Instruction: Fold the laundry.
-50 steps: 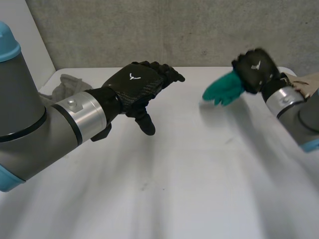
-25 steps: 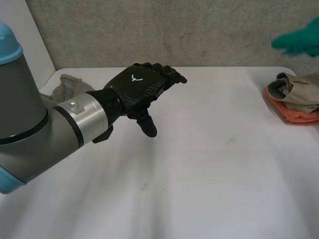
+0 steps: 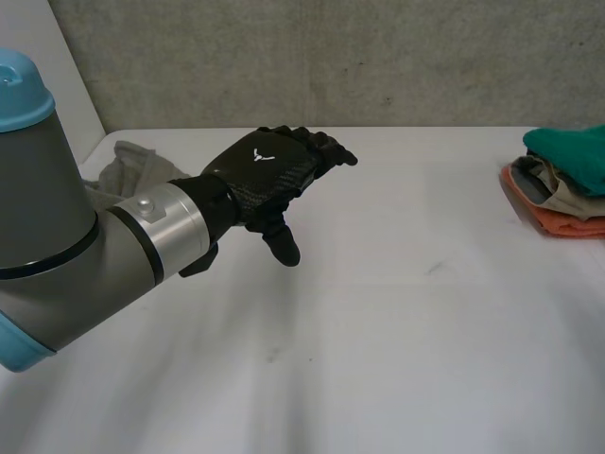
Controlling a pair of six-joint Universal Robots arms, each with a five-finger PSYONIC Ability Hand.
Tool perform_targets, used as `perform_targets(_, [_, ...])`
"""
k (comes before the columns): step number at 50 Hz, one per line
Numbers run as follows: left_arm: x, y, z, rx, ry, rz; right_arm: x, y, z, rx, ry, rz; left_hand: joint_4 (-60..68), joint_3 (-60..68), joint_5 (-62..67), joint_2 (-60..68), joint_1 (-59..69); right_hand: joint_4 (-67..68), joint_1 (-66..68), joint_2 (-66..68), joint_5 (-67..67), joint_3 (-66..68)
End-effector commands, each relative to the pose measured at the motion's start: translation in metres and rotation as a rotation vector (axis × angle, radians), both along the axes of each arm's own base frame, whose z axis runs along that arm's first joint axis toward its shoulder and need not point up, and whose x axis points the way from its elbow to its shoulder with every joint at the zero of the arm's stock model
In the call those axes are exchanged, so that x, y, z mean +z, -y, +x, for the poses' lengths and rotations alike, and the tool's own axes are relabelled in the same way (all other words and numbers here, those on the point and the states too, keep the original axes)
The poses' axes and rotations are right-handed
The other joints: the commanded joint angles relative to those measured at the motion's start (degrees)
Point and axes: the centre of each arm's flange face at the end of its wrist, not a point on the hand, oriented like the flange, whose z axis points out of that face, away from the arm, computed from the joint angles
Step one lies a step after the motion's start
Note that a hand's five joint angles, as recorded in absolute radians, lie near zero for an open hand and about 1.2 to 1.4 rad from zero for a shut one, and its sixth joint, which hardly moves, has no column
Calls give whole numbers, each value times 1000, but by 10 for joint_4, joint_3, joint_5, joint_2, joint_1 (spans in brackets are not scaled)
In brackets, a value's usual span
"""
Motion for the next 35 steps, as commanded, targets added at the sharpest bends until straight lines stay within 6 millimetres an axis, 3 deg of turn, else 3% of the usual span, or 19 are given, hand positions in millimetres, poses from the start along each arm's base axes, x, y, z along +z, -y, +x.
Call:
perform_targets(1, [1,-4,-2,-12,-1,-1,37,-15,6,-11,49,104,32,28,23,32,36,-467,-317,-441,-441,-462])
perform_targets(5, [1,-4,-2,-12,-2,-2,63,-24,3,-28,81,169,31,26,21,30,34,-467,-317,-441,-441,-462])
perform_targets(10, [1,-6,-2,-14,0,-2,94,-38,-29,-155,69,229,31,26,21,30,34,-467,-317,-441,-441,-462])
perform_targets(13, [3,-6,-1,-13,-4,-6,111,-43,-37,-228,5,220,31,26,21,30,34,-467,-317,-441,-441,-462])
perform_targets(20, [7,-6,-1,-12,-12,-17,164,-49,-68,-690,-296,81,22,18,13,22,26,-467,-317,-441,-441,-462])
perform_targets(22, [9,-6,0,-8,-20,-22,183,-51,-66,-802,-349,3,22,18,13,22,26,-467,-317,-441,-441,-462])
perform_targets(24, [15,-5,1,1,-43,-32,192,-46,-40,-760,-344,-64,19,14,9,19,23,-467,-317,-441,-441,-462])
perform_targets(25, [17,-4,1,5,-54,-35,194,-41,-1,-671,-314,-123,19,14,9,19,23,-467,-317,-441,-441,-462])
perform_targets(28, [27,1,4,29,-107,-54,194,-45,49,-542,-244,-174,16,11,6,15,19,-467,-317,-441,-441,-462])
perform_targets(29, [29,4,6,44,-120,-61,203,-57,76,-472,-191,-214,16,11,6,15,19,-467,-317,-441,-441,-462])
perform_targets(32, [45,21,19,154,-184,-132,214,-80,112,-362,-106,-253,14,9,4,14,18,-467,-317,-441,-441,-462])
perform_targets(33, [48,25,23,181,-196,-150,212,-97,137,-270,-48,-242,12,7,3,12,16,-467,-317,-441,-441,-462])
perform_targets(35, [62,40,38,279,-237,-228,202,-111,163,-162,7,-208,-1,-6,-11,-2,3,-467,-317,-441,-441,-462])
